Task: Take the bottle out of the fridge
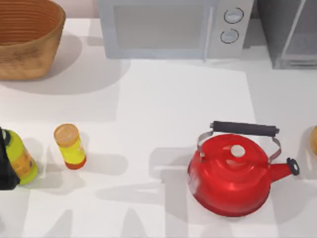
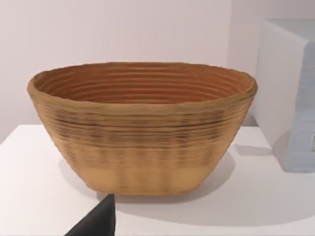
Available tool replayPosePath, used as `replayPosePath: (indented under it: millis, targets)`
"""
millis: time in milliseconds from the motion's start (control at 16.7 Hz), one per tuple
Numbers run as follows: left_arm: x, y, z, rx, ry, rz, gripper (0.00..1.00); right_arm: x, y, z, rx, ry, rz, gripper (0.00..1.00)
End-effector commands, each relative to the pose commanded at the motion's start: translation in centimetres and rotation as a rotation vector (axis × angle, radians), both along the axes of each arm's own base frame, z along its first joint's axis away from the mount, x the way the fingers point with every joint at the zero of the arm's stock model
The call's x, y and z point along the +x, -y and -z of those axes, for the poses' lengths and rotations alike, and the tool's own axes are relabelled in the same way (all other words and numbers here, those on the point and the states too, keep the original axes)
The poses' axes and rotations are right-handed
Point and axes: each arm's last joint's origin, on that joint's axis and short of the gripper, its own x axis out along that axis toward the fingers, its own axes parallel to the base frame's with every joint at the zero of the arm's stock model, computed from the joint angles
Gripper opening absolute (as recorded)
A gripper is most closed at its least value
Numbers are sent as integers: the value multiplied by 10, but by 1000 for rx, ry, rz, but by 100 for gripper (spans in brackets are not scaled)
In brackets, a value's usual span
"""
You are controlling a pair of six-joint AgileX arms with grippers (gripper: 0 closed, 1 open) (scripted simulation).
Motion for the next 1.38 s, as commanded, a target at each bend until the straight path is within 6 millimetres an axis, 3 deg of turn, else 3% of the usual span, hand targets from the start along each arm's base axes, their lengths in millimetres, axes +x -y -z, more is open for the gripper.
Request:
replayPosePath:
  millis: [300, 660, 1080, 1380]
  targets:
    - [0, 0, 0, 0, 0, 0, 100, 32, 18, -5, -7, -2, 3, 100]
    - [0, 0, 0, 0, 0, 0, 100, 70, 54, 27, 19, -76, 3, 100]
    - [0, 0, 0, 0, 0, 0, 100, 85, 88, 58, 13, -47, 3, 100]
    - [0, 0, 0, 0, 0, 0, 100, 86, 95, 64, 7, -35, 3, 100]
